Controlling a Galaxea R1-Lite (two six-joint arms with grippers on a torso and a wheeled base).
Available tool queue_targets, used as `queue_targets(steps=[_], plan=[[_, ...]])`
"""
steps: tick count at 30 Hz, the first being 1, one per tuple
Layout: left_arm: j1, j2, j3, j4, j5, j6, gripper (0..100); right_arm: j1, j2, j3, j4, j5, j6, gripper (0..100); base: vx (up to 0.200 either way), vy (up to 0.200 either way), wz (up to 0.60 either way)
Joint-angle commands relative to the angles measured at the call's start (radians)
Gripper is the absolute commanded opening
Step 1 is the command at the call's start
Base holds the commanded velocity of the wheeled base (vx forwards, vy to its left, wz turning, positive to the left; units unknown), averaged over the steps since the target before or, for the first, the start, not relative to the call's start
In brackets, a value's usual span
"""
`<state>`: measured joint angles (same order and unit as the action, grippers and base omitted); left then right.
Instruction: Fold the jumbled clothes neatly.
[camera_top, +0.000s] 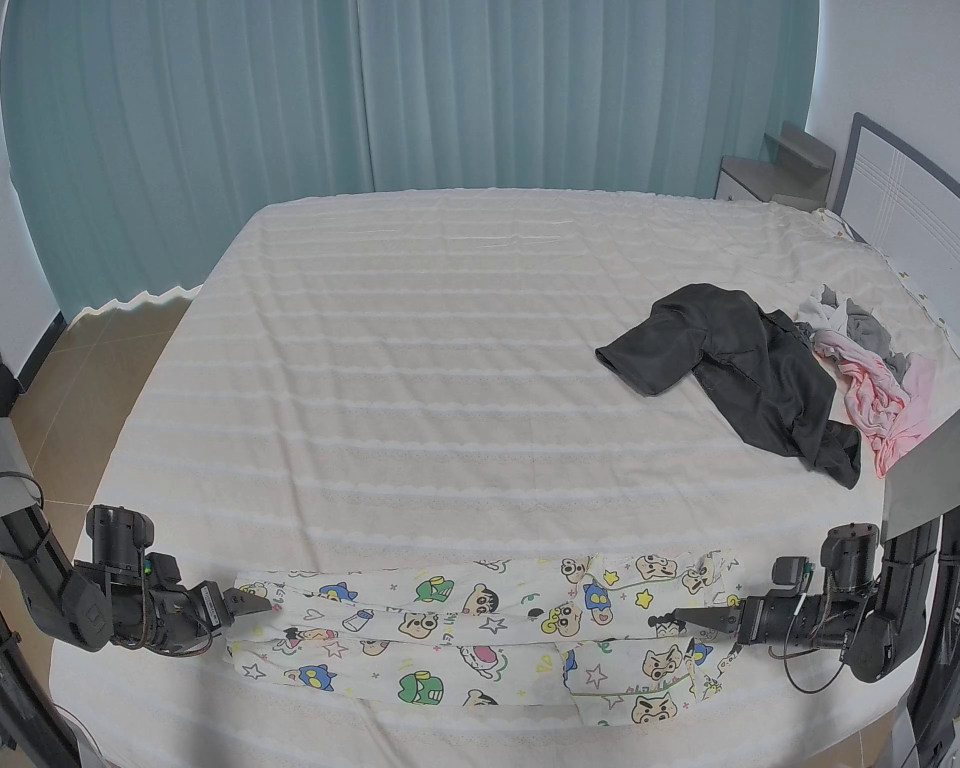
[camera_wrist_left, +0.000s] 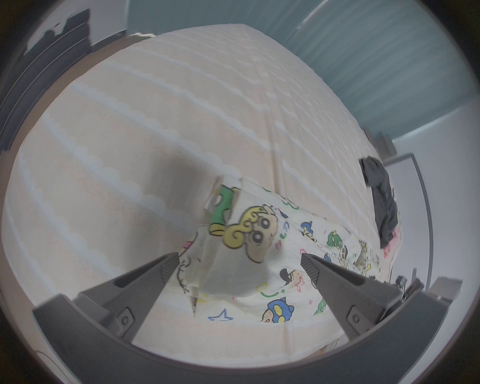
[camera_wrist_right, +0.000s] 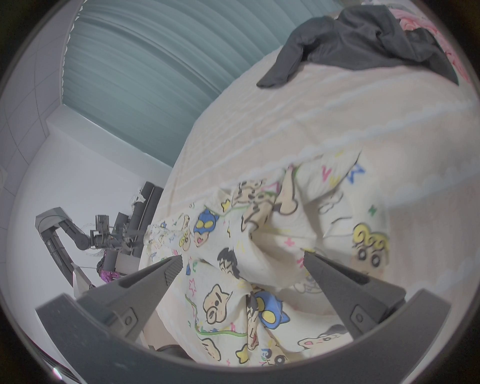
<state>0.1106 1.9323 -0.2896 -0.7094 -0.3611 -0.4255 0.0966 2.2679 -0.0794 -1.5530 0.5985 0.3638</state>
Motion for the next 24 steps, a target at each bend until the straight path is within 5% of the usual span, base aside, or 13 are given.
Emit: queue_targets(steps=[1,4,7,10,12,18,24], plan=[[0.061,-0.001,0.012,-0.022,0.001,-0.064,100,-0.052,-0.125,0.029,-0.015,0.000,0.007,100,0.000,0.000,0.00],[0.072,-0.007,0.006,-0.044,-0.007,-0.154,100,-0.058,-0.186,0.033,-0.015,-0.011,0.017,100,0.000,0.000,0.00],[0.072,-0.023,0.015,-0.116,-0.072,-0.340,100,0.002,-0.240,0.020,-0.015,-0.071,0.072,100,0.000,0.000,0.00],[0.077,-0.035,0.017,-0.133,-0.121,-0.420,100,0.040,-0.240,-0.010,-0.013,-0.137,0.096,100,0.000,0.000,0.00],[0.095,-0.053,0.020,-0.134,-0.210,-0.524,100,0.117,-0.215,-0.080,-0.009,-0.263,0.132,100,0.000,0.000,0.00],[0.141,-0.087,0.098,-0.243,-0.315,-0.536,100,0.259,-0.197,-0.252,0.169,-0.431,0.129,100,0.000,0.000,0.00],[0.192,-0.072,0.224,-0.427,-0.421,-0.536,100,0.362,-0.307,-0.479,0.616,-0.487,0.136,100,0.000,0.000,0.00]])
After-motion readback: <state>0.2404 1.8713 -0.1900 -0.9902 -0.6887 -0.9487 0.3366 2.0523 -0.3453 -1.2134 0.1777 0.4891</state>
